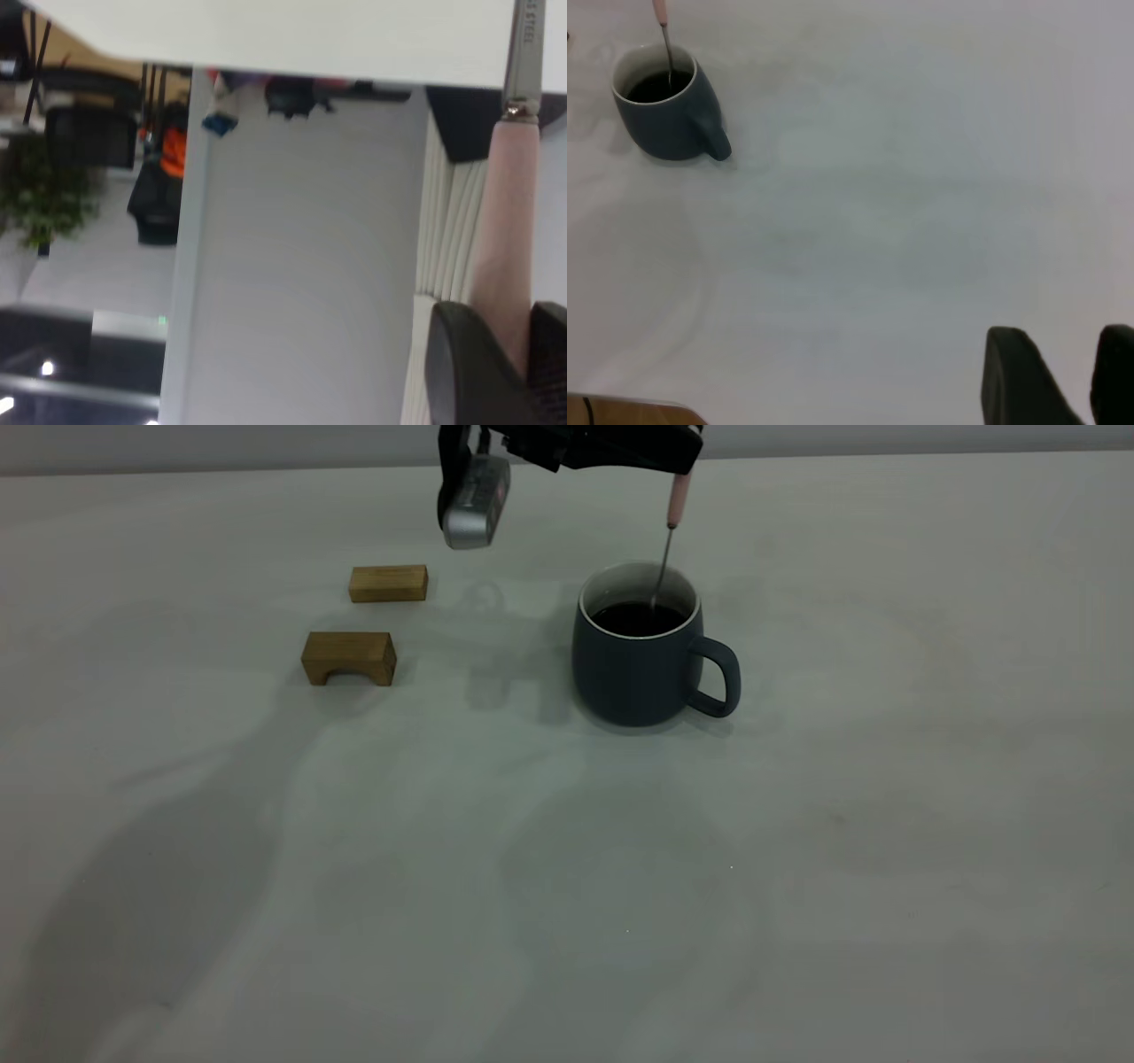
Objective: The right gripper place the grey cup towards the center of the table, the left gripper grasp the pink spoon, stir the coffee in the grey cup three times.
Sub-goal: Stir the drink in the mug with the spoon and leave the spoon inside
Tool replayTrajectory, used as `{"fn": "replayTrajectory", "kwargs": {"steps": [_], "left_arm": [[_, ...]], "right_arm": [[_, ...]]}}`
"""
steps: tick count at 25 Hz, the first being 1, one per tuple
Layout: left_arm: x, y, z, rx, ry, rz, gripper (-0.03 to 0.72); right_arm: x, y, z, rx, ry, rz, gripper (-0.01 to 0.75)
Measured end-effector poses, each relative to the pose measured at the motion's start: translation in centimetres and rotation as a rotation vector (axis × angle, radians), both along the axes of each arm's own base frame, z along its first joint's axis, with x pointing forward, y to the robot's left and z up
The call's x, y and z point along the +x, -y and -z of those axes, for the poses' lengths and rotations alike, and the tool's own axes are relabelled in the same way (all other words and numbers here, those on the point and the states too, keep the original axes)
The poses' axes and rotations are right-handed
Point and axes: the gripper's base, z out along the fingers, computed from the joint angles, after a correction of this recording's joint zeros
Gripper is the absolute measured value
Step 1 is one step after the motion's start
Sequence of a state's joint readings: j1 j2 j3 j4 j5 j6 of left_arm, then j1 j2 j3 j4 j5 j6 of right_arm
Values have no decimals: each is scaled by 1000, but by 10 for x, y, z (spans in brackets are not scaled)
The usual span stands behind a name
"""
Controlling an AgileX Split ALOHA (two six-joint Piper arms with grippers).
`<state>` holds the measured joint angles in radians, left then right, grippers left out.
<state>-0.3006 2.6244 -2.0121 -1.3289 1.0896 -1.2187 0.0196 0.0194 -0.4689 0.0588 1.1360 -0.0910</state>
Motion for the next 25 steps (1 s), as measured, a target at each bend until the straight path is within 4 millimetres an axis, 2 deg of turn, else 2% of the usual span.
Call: {"fn": "replayTrajectory", "kwargs": {"steps": [7, 11, 15, 20, 25], "left_arm": [[-5, 3, 7, 49, -177, -30, 177], [-5, -1, 12, 148, -147, -19, 177], [2, -2, 8, 198, -23, -6, 177], [5, 0, 7, 137, 66, 12, 177], [0, 7, 15, 14, -13, 22, 177]], "right_arm": [[0, 0, 0, 0, 0, 0, 243], [0, 0, 0, 0, 0, 0, 243], [0, 0, 0, 0, 0, 0, 243], [0, 0, 0, 0, 0, 0, 243], [0, 0, 0, 0, 0, 0, 243]]}}
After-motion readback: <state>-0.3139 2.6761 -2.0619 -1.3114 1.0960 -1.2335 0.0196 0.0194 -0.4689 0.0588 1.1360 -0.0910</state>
